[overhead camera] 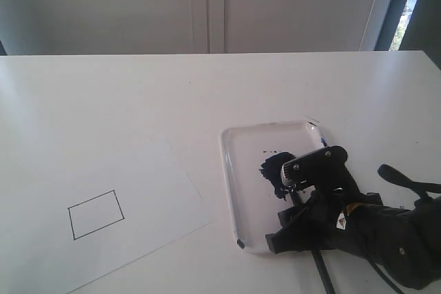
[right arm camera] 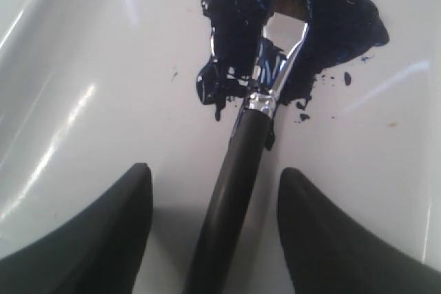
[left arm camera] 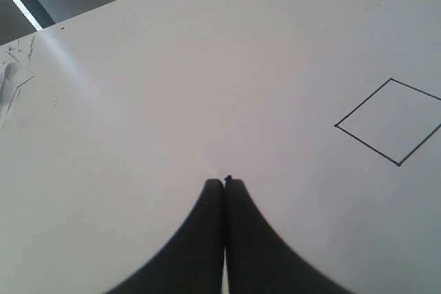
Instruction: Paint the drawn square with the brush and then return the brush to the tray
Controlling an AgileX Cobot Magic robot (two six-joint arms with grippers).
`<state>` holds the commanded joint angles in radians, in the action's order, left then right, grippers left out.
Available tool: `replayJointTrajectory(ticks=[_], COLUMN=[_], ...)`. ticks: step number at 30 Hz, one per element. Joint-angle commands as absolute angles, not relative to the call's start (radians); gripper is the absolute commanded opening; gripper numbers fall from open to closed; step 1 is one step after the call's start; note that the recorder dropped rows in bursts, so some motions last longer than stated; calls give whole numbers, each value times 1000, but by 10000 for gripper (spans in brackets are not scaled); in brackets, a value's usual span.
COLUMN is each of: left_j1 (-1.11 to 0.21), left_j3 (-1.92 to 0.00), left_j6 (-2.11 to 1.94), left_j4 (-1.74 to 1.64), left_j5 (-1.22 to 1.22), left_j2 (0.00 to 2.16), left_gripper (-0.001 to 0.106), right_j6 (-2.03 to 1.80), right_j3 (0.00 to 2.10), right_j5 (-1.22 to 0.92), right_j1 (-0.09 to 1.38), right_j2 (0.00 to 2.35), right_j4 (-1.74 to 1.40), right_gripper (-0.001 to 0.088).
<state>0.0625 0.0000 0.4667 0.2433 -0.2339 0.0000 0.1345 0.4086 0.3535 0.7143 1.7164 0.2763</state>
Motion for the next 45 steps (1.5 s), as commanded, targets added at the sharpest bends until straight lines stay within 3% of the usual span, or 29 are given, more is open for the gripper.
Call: replayJointTrajectory(ticks=[11, 30, 40, 45], left_j1=[63, 63, 63, 63], left_j3=[0, 0, 0, 0], left_j6=[468, 195, 253, 491], left_j4=[243, 292, 272, 98], left_j5=[-7, -99, -143, -143], left_j2=[0, 0, 0, 0], left_gripper=[11, 5, 5, 5], right_j6=[135, 135, 135, 135], right_j3=[409, 409, 409, 409], right_j5=[353, 353, 355, 355], right_j1=[714, 714, 714, 714], right_j2=[1716, 1716, 1716, 1716], right_j4=[272, 268, 269, 269], right_gripper=[517, 517, 517, 517])
